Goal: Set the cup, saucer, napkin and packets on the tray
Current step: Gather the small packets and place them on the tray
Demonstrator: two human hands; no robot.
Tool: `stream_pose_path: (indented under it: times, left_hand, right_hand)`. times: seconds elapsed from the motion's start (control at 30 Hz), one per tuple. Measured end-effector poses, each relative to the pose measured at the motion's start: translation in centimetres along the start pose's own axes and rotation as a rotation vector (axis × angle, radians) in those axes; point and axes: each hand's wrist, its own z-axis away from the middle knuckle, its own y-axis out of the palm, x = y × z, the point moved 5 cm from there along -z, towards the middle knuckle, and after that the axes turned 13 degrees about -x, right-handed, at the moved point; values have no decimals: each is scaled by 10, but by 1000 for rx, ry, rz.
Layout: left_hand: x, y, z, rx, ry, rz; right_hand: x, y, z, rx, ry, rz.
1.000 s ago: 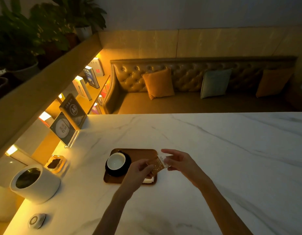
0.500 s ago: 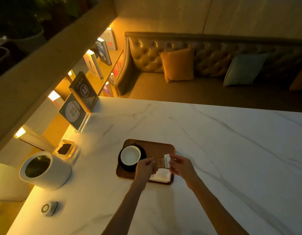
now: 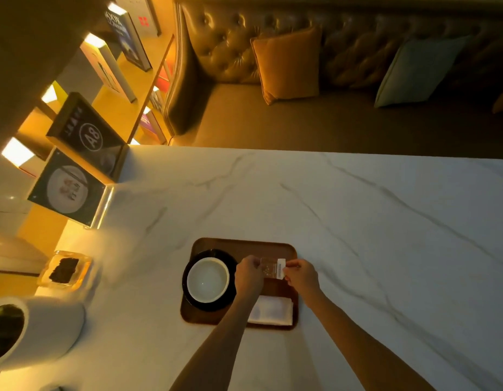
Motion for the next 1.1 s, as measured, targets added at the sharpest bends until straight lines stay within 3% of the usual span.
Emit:
stream_pose_path:
  times: [0.33,0.83,1.1]
  left_hand:
    - [7,19,-6,-1,36,-77]
    - [6,19,-6,46,40,-132]
    - [-5,-7,5,100,158,-218]
  right_hand:
    - [-9,9,-8,-29,-90,117]
    - [-11,7,-6,7,-99,108]
    - [-13,-16,6,72,-115,70]
